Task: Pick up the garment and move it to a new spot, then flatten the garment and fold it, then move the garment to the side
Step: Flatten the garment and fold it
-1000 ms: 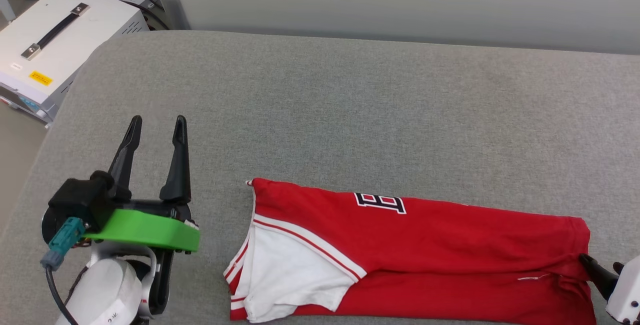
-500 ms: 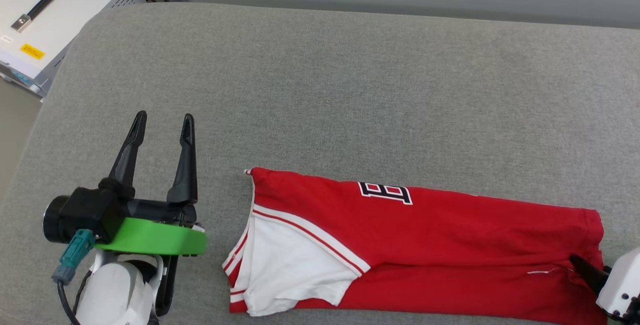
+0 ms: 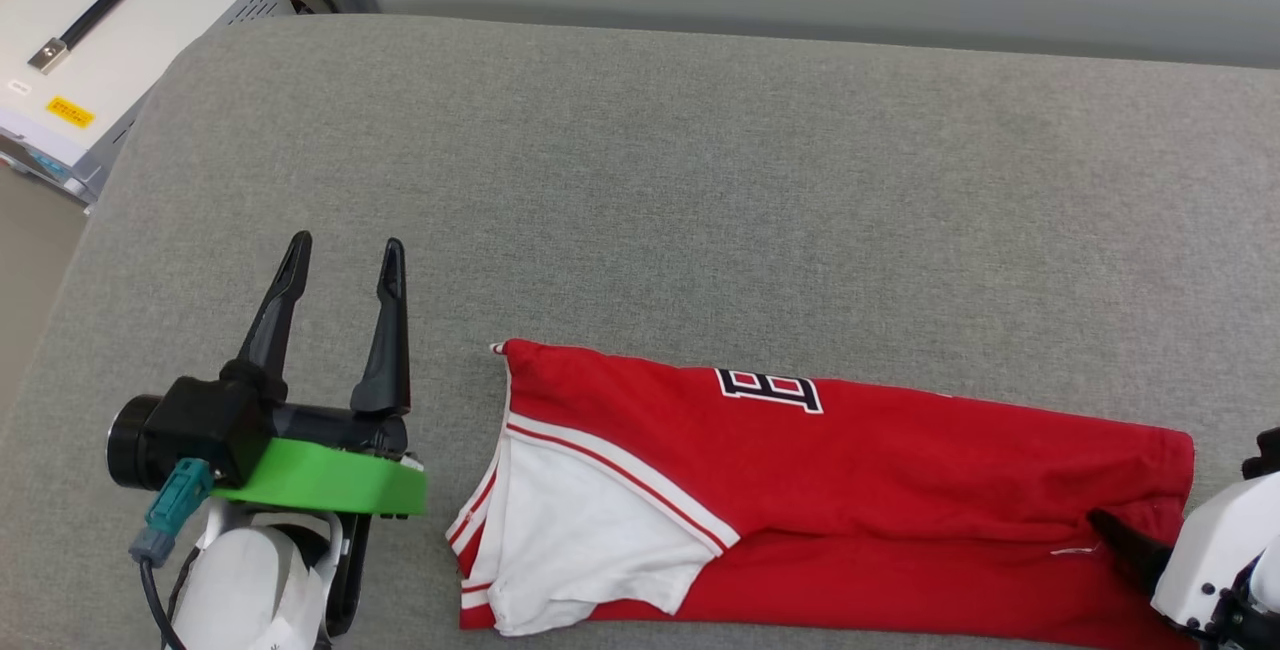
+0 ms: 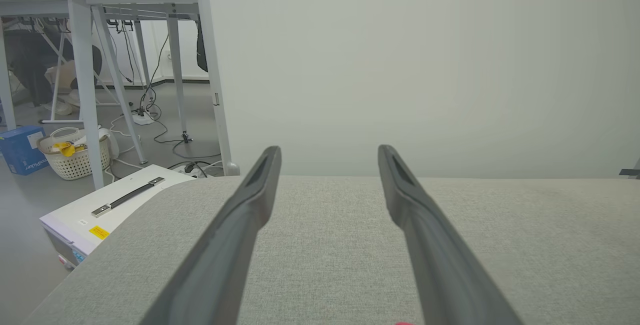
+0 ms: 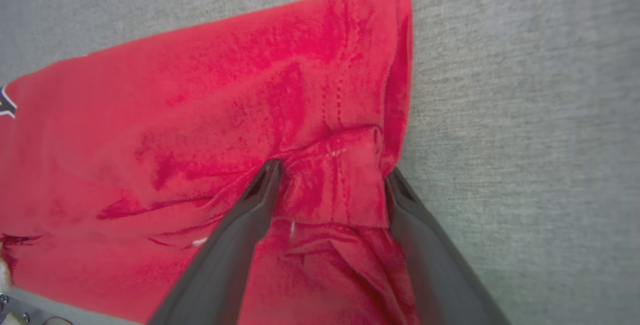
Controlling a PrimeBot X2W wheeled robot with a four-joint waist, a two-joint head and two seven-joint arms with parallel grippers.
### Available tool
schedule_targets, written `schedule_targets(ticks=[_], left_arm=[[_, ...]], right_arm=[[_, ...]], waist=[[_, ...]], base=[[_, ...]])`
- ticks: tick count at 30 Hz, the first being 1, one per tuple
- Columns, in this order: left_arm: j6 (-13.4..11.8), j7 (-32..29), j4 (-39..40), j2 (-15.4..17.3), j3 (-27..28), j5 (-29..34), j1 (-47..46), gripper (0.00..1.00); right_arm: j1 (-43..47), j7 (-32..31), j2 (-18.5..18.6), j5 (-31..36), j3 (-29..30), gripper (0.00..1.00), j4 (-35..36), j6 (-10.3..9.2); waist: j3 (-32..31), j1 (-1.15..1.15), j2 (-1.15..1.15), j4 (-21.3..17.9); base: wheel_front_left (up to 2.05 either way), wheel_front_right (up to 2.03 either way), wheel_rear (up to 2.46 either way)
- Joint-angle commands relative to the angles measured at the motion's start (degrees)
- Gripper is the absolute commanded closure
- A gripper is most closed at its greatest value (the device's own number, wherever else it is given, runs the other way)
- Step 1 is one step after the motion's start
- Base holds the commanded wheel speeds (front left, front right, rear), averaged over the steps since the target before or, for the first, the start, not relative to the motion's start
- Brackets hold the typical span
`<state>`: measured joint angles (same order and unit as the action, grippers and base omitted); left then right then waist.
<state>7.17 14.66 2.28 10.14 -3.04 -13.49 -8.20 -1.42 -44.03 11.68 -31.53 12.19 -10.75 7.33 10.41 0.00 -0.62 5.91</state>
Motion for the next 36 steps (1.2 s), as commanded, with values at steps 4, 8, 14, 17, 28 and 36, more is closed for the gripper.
schedule_targets(ticks=[4, 8, 14, 17, 28, 36], left_arm=[[0.3, 0.3, -0.2, 0.0, -0.8, -0.2, 0.5, 0.00], [0.3, 0.3, -0.4, 0.2, -1.1, -0.6, 0.8, 0.00], [0.3, 0.3, -0.8, 0.3, -1.3, -0.8, 1.7, 0.00], [0.3, 0.3, -0.8, 0.3, -1.2, -0.9, 2.0, 0.00], [0.3, 0.3, -1.0, 0.0, -0.7, -1.2, 2.5, 0.00], [0.3, 0.3, -1.3, -0.4, -0.6, -1.5, 3.4, 0.00]], right_arm=[[0.6, 0.1, -2.0, -1.8, -4.1, 0.00, -2.9, 0.16], [0.1, 3.7, -0.8, -1.7, -5.0, 1.00, -3.0, 0.16], [-0.4, 9.1, 1.7, -1.4, -3.7, 1.00, -3.9, 0.16], [-0.6, 10.9, 3.0, -1.0, -1.8, 1.00, -4.0, 0.16], [-0.3, 14.3, 7.0, 1.8, 6.3, 1.00, -4.1, 0.16], [2.9, 11.7, 5.5, 1.6, 5.3, 1.00, 2.0, 0.16]], waist=[[-0.8, 0.00, 0.62, -0.2], [-1.4, 0.00, 0.62, -0.4], [-2.6, 0.00, 0.62, -0.7], [-3.0, 0.00, 0.62, -0.9], [-4.2, 0.00, 0.62, -2.0], [-5.6, 0.00, 0.62, -2.6]], base=[[0.00, 0.00, 0.00], [0.00, 0.00, 0.00], [0.00, 0.00, 0.00], [0.00, 0.00, 0.00], [0.00, 0.00, 0.00], [0.00, 0.00, 0.00]])
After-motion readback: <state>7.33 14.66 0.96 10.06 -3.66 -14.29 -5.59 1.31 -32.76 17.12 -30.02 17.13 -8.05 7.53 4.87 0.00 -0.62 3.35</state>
